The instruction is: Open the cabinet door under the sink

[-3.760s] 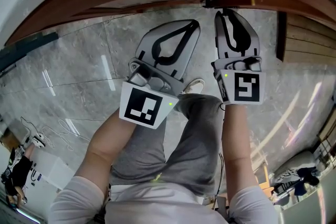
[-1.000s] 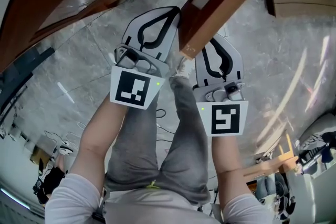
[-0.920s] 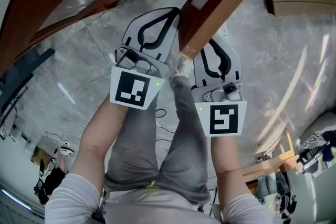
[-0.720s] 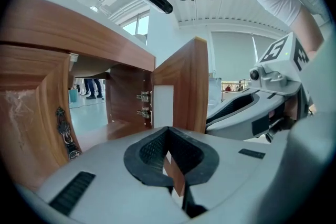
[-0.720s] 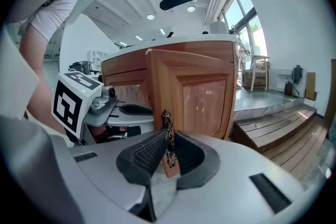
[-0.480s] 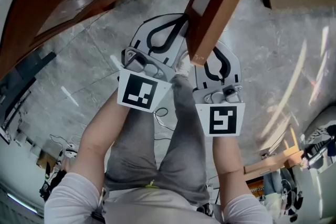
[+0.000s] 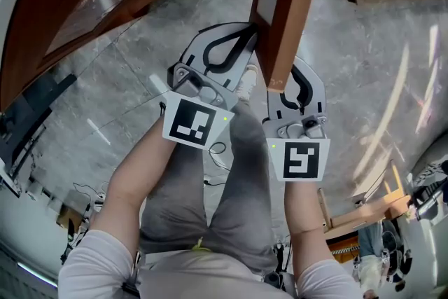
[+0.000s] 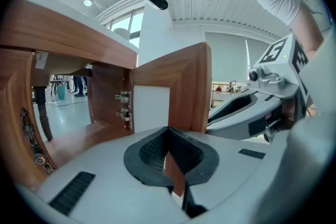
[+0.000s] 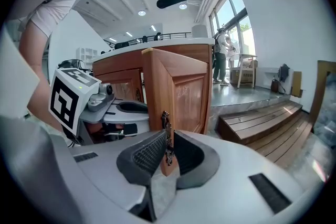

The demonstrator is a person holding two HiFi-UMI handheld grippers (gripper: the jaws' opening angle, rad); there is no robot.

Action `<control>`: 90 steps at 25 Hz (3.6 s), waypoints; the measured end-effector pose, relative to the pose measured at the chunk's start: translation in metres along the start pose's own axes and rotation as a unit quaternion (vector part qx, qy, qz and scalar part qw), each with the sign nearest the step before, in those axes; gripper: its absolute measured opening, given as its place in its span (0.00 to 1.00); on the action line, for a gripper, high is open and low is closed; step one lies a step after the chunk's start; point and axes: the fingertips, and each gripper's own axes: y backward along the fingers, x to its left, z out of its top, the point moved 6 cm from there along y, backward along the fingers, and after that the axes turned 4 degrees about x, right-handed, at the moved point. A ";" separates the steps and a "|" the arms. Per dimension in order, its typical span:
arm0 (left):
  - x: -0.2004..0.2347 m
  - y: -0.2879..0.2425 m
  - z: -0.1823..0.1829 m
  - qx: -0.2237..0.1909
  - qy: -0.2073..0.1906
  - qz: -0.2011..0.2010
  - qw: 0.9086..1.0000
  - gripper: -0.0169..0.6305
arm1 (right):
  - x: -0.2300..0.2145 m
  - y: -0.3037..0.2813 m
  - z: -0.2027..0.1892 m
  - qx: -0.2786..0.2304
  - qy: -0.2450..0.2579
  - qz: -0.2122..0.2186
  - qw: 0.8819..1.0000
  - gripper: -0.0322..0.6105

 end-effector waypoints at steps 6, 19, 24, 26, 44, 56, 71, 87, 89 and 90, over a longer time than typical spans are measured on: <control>-0.021 -0.021 0.009 -0.003 -0.012 -0.028 1.000 0.04 | -0.028 0.016 -0.007 0.001 -0.005 -0.025 1.000 0.15; -0.054 -0.052 0.042 -0.021 -0.023 -0.059 0.998 0.04 | -0.074 0.043 -0.012 -0.004 -0.032 -0.064 0.997 0.15; -0.061 -0.054 0.056 -0.028 -0.030 -0.063 0.997 0.04 | -0.087 0.056 -0.007 -0.010 -0.026 -0.078 0.997 0.15; -0.059 -0.052 0.059 -0.027 -0.031 -0.059 0.997 0.04 | -0.089 0.059 -0.005 -0.010 -0.027 -0.082 0.996 0.15; -0.040 -0.020 0.094 -0.030 -0.019 -0.031 0.999 0.04 | -0.081 0.076 0.029 -0.005 -0.019 -0.080 0.997 0.15; 0.014 0.068 0.166 -0.041 -0.011 0.033 0.999 0.04 | -0.029 0.084 0.127 -0.010 0.008 -0.038 0.999 0.12; 0.082 0.224 0.257 -0.075 0.008 0.122 0.990 0.04 | 0.071 0.099 0.257 -0.025 0.036 0.024 0.999 0.11; 0.106 0.341 0.332 -0.097 0.019 0.201 0.975 0.04 | 0.103 0.166 0.362 -0.062 0.021 0.016 0.998 0.11; 0.106 0.353 0.347 -0.099 0.014 0.203 0.974 0.04 | 0.105 0.177 0.375 -0.070 0.018 0.015 0.997 0.11; 0.106 0.359 0.355 -0.107 0.024 0.207 0.972 0.04 | 0.106 0.182 0.383 -0.074 0.017 0.014 0.997 0.11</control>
